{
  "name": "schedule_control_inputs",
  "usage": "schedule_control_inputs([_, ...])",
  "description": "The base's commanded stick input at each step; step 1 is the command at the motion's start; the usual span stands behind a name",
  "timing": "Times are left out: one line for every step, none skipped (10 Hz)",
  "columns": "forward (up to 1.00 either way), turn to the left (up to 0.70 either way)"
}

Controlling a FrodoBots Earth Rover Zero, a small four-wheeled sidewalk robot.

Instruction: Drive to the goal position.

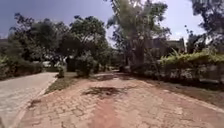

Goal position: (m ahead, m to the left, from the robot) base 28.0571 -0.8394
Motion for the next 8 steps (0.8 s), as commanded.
schedule_control_inputs([0.7,0.0])
schedule_control_inputs([0.7,0.0])
schedule_control_inputs([0.7,0.0])
schedule_control_inputs([0.7,0.0])
schedule_control_inputs([0.7,0.0])
schedule_control_inputs([0.7,0.0])
schedule_control_inputs([0.7,0.0])
schedule_control_inputs([0.7,0.0])
